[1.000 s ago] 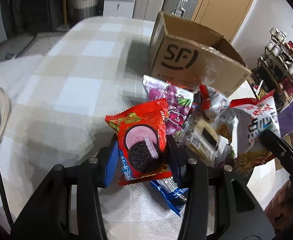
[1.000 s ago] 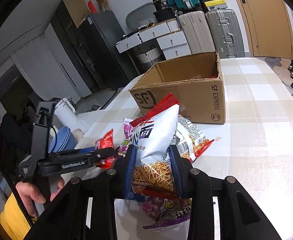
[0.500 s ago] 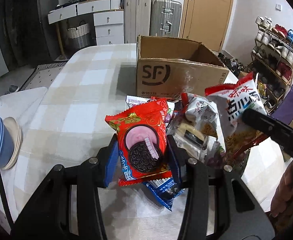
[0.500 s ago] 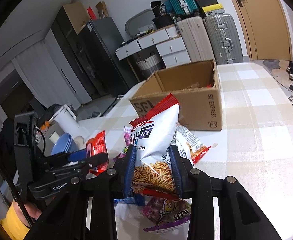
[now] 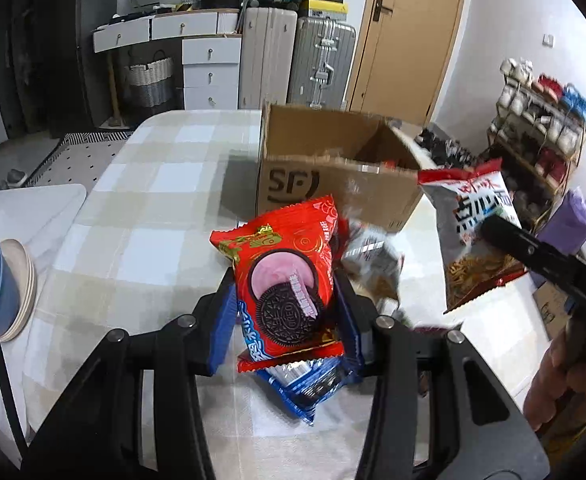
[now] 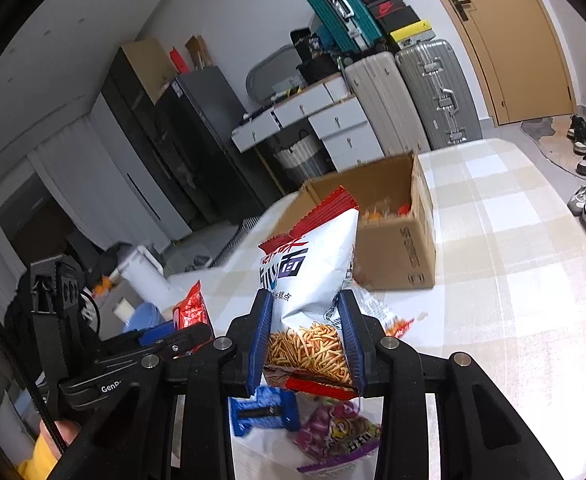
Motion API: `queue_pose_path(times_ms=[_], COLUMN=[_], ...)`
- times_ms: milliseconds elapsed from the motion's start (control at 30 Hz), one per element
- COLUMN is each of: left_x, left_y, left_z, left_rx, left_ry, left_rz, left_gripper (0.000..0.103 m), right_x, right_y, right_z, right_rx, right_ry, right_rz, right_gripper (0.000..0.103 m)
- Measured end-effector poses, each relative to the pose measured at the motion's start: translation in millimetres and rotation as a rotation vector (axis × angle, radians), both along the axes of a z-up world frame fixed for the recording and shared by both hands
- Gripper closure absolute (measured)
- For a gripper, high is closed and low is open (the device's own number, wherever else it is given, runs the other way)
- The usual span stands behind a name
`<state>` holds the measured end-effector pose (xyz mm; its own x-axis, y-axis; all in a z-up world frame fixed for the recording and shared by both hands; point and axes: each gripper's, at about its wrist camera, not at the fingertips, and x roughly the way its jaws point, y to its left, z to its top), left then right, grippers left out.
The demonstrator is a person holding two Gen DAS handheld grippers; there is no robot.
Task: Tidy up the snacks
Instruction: 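Lift both packets and carry them over the box with both tools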
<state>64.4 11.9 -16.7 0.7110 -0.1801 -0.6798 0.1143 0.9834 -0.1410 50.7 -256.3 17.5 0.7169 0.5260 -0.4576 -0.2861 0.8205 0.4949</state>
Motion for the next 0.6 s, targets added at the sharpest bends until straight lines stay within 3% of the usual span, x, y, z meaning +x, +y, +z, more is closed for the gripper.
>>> queue_pose_path(times_ms=[367,600], left_x=[29,75], left_y=[2,-7], left_z=[60,83], left_rx=[-0.051,-0.063], left_ry=[-0.039,-0.021], left_rz=[-0.020,-0.044], left_gripper=[0.061,0.061], right_x=[27,56], right_y=[-2,5], right_z=[51,73], right_rx=[0.008,-0.042], right_ry=[-0.037,-0.059], right_rz=[-0.024,-0.035], right_gripper=[0.069,0.069])
